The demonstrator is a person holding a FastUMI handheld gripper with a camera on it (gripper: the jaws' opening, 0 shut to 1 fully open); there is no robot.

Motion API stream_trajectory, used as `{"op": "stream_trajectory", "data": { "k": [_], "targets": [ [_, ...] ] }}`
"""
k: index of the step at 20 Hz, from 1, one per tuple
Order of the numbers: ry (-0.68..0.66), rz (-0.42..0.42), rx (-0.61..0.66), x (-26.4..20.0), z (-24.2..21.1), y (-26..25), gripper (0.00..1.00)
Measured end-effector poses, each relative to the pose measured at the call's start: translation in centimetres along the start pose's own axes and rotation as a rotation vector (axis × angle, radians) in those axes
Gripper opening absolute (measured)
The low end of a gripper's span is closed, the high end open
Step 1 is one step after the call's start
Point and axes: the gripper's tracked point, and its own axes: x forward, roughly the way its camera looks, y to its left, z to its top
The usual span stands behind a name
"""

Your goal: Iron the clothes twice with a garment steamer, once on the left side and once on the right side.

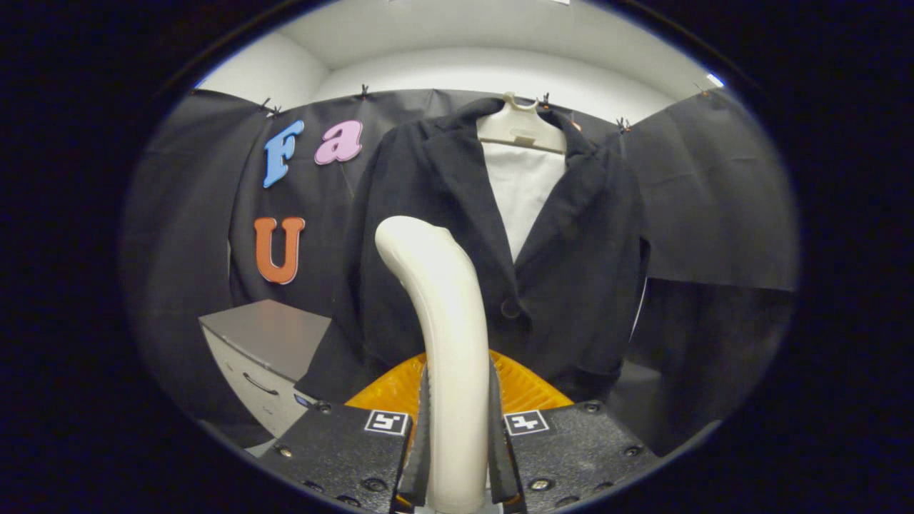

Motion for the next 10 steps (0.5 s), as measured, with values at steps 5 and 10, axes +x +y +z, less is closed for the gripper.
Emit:
{"op": "stream_trajectory", "data": {
  "k": [5,10],
  "targets": [
    [0.078,0.002,-0.029,-0.2,-6.0,-1.0,0.35],
    [0.128,-0.006,-0.037,-0.8,-10.4,-1.9,0.36]
  ]
}}
